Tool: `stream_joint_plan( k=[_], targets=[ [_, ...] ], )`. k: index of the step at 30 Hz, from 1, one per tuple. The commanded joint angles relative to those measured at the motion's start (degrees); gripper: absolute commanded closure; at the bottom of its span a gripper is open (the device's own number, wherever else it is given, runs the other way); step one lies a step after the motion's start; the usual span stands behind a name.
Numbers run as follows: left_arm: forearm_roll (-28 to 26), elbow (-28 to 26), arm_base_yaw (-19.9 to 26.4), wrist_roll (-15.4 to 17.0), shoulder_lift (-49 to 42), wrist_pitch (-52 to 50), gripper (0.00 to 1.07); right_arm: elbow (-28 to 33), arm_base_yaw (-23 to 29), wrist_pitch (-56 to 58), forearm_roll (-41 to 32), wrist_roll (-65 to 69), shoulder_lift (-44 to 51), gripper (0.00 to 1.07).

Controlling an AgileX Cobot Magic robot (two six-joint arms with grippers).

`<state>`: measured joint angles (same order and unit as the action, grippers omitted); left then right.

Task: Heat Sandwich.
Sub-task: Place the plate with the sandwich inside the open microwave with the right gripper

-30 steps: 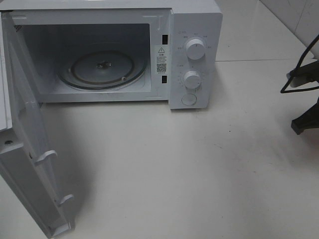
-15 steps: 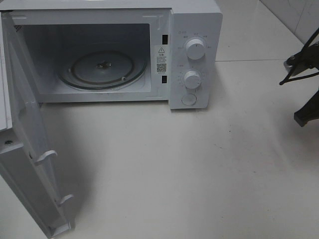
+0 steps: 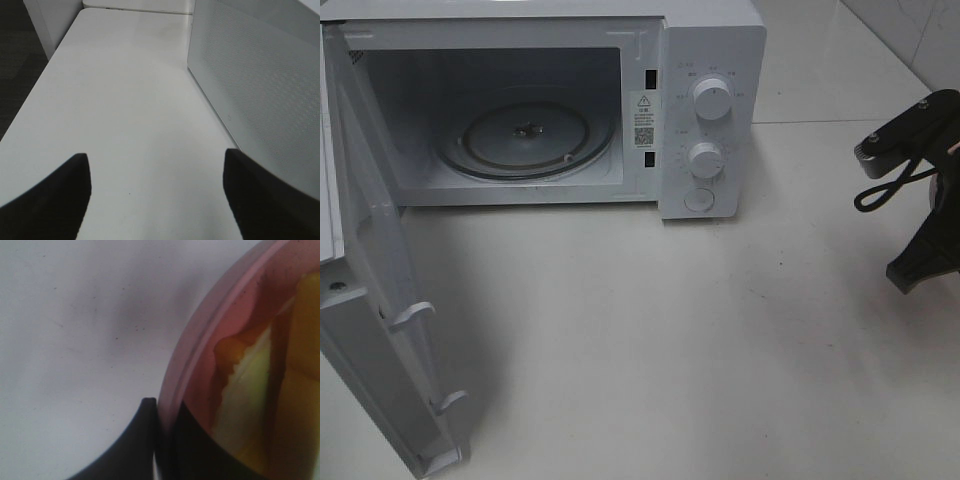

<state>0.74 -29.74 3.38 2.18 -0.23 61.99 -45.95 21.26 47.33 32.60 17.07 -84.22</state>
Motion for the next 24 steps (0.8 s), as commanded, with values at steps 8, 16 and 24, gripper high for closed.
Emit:
stream_joint_plan(
  k=[8, 16, 24],
  targets=[
    [0.0, 0.2, -0.4, -0.1, -0.2, -0.7, 0.36, 6.0, 7.8, 0.9, 0.5, -0.5, 5.8, 1.07],
    [0.0, 0.2, -0.4, -0.1, -0.2, -0.7, 0.36, 8.0, 17.2, 1.9, 0.7, -0.5, 6.5, 1.07],
    [0.0, 0.2, -0.4, -0.1, -0.2, -0.7, 0.36, 8.0, 24.4, 1.4, 3.2, -2.9, 6.5, 1.07]
  ],
)
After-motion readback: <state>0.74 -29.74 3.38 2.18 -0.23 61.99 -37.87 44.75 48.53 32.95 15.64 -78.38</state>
